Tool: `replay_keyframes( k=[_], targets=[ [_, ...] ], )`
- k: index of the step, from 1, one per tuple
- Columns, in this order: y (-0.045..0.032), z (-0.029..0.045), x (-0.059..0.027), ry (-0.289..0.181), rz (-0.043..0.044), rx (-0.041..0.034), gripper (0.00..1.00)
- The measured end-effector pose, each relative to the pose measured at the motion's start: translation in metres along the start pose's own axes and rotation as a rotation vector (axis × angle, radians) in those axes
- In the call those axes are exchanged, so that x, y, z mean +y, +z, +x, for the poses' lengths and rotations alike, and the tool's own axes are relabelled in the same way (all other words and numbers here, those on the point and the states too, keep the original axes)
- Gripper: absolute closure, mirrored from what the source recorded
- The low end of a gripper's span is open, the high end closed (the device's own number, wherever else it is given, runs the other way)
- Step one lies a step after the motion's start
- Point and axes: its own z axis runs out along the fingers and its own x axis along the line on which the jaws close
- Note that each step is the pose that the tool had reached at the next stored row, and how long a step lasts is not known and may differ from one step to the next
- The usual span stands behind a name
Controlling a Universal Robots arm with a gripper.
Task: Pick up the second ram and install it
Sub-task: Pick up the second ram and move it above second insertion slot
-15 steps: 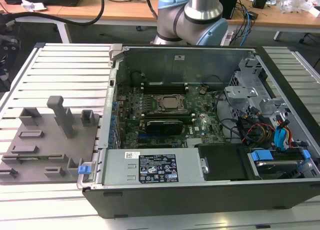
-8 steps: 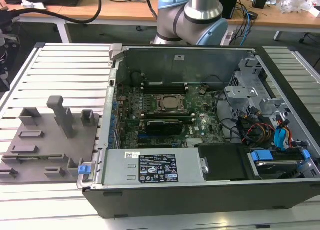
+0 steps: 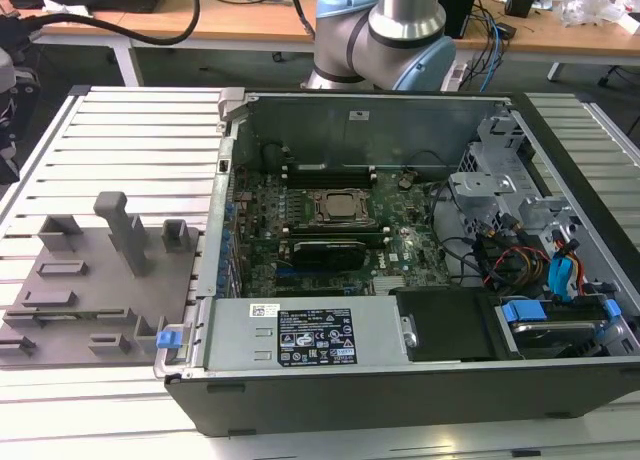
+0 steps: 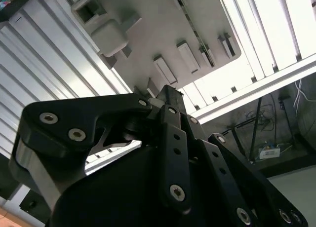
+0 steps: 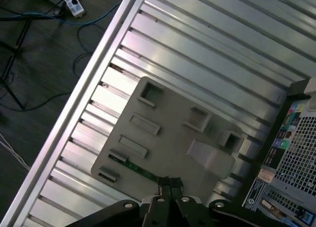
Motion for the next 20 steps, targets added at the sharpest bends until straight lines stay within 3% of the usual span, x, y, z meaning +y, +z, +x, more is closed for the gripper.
replay_keyframes(
  k=[9, 20],
  targets=[
    [0.0000, 0.0000, 0.0000, -0.122, -0.0028, 0.0055, 0.89],
    [0.0000, 0.0000, 0.0000, -0.308, -0.0072, 0.0139, 0.89]
  ],
)
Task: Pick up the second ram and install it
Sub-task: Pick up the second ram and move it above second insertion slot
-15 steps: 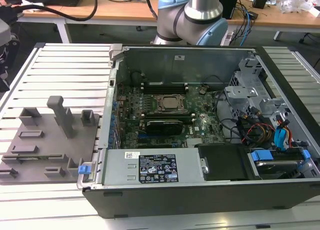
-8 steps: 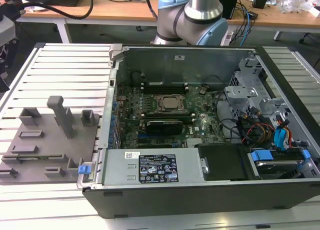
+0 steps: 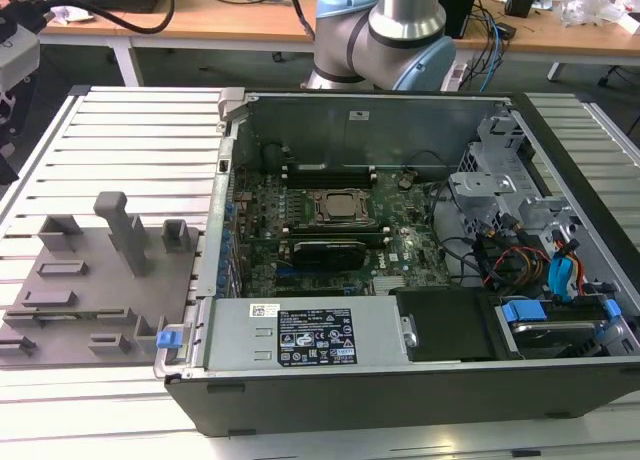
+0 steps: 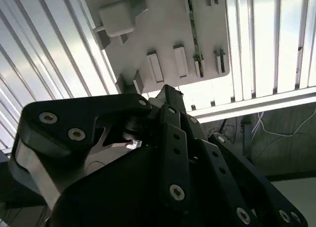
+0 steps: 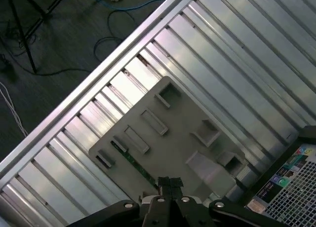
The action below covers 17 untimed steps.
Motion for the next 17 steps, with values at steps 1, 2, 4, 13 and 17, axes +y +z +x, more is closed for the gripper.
replay_keyframes(
  k=[1, 2, 4, 13, 17],
  targets=[
    [0.0000, 0.0000, 0.0000, -0.012, -0.0003, 0.0006, 0.89],
    [0.0000, 0.0000, 0.0000, -0.036, -0.0009, 0.0016, 0.89],
    [0.0000, 0.0000, 0.0000, -0.063, -0.0015, 0.0029, 0.89],
    [0.0000, 0.0000, 0.0000, -0.244, -0.0057, 0.0110, 0.89],
    [0.0000, 0.0000, 0.0000, -0.307, -0.0072, 0.0139, 0.89]
  ],
)
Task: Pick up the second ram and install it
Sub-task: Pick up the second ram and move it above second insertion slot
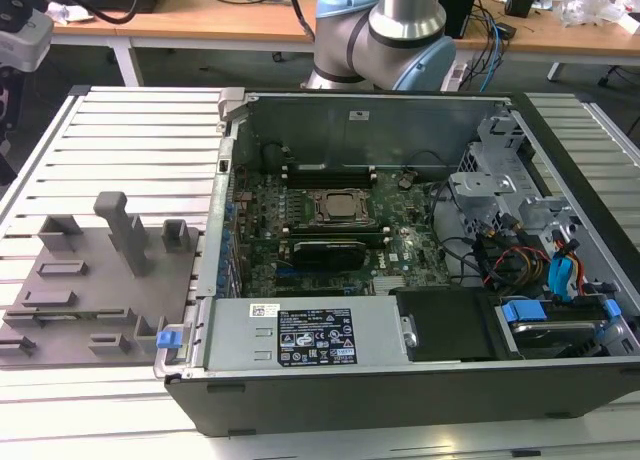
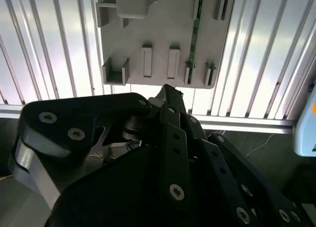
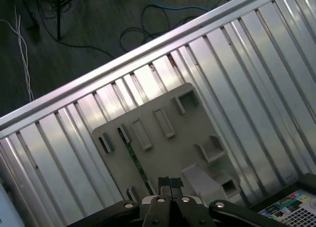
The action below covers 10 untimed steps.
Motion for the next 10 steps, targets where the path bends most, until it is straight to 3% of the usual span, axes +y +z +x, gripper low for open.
replay_keyframes(
  k=[4, 10],
  targets=[
    [0.0000, 0.0000, 0.0000, -0.043, -0.0010, 0.0019, 0.89],
    [0.0000, 0.0000, 0.0000, -0.151, -0.0035, 0.0068, 0.89]
  ],
)
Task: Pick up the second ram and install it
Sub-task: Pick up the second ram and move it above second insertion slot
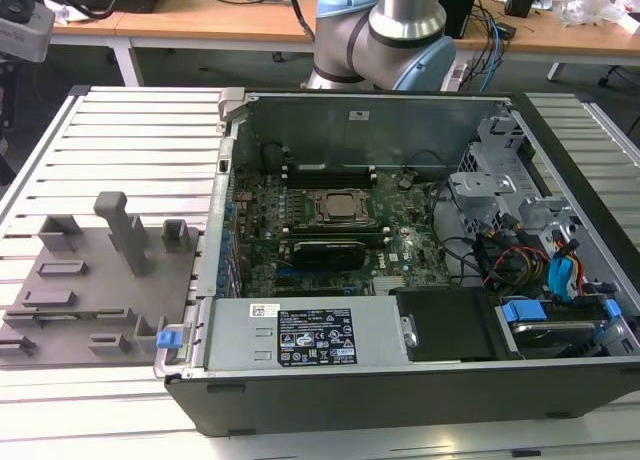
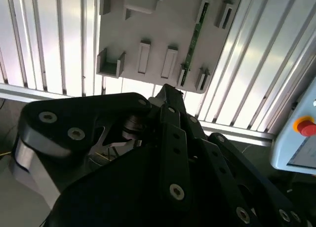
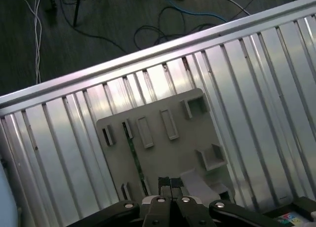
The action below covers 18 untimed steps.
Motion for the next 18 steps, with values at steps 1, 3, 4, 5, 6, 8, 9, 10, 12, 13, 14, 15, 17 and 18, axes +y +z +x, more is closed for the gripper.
replay_keyframes(
  k=[1, 3, 4, 5, 6, 8, 9, 10, 12, 13, 14, 15, 17, 18],
  targets=[
    [0.0000, 0.0000, 0.0000, -0.013, -0.0003, 0.0006, 0.89],
    [0.0000, 0.0000, 0.0000, -0.032, -0.0007, 0.0014, 0.89],
    [0.0000, 0.0000, 0.0000, -0.050, -0.0012, 0.0023, 0.89],
    [0.0000, 0.0000, 0.0000, -0.071, -0.0017, 0.0032, 0.89],
    [0.0000, 0.0000, 0.0000, -0.091, -0.0021, 0.0041, 0.89],
    [0.0000, 0.0000, 0.0000, -0.119, -0.0028, 0.0054, 0.89],
    [0.0000, 0.0000, 0.0000, -0.127, -0.0030, 0.0057, 0.89],
    [0.0000, 0.0000, 0.0000, -0.146, -0.0035, 0.0066, 0.89],
    [0.0000, 0.0000, 0.0000, -0.177, -0.0041, 0.0080, 0.89],
    [0.0000, 0.0000, 0.0000, -0.192, -0.0046, 0.0087, 0.89],
    [0.0000, 0.0000, 0.0000, -0.211, -0.0049, 0.0095, 0.89],
    [0.0000, 0.0000, 0.0000, -0.215, -0.0051, 0.0098, 0.89],
    [0.0000, 0.0000, 0.0000, -0.215, -0.0050, 0.0098, 0.89],
    [0.0000, 0.0000, 0.0000, -0.216, -0.0051, 0.0097, 0.89]
  ],
)
